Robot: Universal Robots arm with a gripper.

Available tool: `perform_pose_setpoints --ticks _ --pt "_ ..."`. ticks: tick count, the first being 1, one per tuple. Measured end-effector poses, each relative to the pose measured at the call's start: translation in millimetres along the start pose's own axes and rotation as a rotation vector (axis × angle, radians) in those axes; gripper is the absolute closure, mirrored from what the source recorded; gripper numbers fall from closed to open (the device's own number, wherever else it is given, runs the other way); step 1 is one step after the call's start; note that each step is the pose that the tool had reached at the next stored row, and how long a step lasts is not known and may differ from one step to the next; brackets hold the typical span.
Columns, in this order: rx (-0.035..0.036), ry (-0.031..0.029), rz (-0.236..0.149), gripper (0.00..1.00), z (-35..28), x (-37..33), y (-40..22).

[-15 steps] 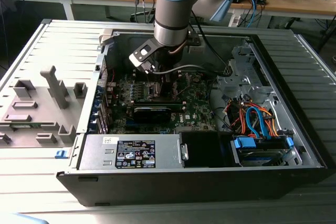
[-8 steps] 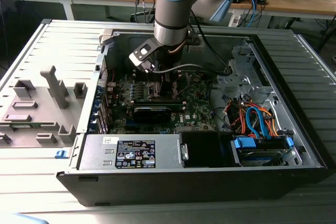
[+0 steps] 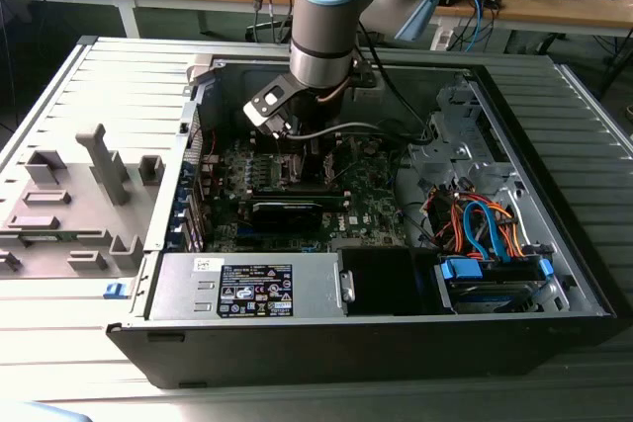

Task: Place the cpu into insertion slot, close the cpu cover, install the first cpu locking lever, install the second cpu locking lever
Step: 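Place the cpu into insertion slot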

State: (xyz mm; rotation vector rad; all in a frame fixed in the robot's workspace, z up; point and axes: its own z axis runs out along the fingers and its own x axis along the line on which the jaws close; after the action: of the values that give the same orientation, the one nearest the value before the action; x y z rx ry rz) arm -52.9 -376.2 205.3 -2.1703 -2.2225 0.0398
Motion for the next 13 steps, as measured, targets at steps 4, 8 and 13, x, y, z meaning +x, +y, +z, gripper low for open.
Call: perform_pose_setpoints --ticks 4,8,13 --pt "0.0000 0.0001 0.003 0.45 1.7 0.0 0.0" --pt "0.0000 0.0004 0.008 0.45 3.6 0.0 -0.4" --pt "0.0000 0.0004 0.018 0.45 6.4 0.0 -0.3"
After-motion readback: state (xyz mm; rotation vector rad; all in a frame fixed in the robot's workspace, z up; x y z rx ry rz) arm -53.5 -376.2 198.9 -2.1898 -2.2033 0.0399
